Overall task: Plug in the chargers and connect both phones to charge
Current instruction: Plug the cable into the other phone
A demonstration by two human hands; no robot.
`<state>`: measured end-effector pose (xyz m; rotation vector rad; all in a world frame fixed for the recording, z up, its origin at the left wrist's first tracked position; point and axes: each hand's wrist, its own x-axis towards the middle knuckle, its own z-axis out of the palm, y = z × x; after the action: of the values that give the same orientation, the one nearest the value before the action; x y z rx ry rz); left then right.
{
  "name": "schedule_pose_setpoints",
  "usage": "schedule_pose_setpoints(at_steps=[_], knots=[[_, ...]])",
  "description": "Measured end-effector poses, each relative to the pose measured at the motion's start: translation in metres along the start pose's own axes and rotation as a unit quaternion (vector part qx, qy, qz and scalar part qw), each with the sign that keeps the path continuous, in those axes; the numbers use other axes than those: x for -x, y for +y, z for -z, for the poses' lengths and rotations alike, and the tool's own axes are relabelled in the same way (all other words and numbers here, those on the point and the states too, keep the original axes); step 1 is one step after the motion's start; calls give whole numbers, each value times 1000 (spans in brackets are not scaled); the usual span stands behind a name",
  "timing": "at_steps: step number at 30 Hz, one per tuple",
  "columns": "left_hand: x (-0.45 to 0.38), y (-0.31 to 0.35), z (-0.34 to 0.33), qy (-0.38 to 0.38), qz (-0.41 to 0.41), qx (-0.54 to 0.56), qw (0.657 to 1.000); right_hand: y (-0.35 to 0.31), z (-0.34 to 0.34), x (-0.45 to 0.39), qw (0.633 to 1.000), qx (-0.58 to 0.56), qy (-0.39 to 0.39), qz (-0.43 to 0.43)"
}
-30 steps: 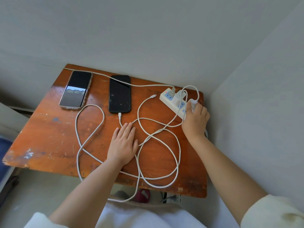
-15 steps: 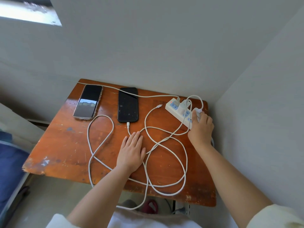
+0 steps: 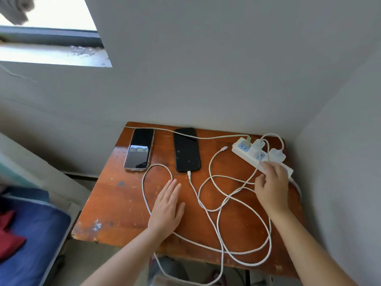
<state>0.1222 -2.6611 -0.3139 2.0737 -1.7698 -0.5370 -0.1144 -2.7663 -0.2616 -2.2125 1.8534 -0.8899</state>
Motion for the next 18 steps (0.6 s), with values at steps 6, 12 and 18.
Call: schedule_pose_setpoints(at_steps=[6,12,18], knots=[[-20,-64,50,-8,-9,-60,998,-64,-63,-29,978,33,-195,-69],[-47,-114,88,-60,-43,-132,988,-84,-106,-76,945,167,-234,-158],[-87,-148,121,-135,-131,-210,959,-98,-108,-70,935,156,-195,-253]])
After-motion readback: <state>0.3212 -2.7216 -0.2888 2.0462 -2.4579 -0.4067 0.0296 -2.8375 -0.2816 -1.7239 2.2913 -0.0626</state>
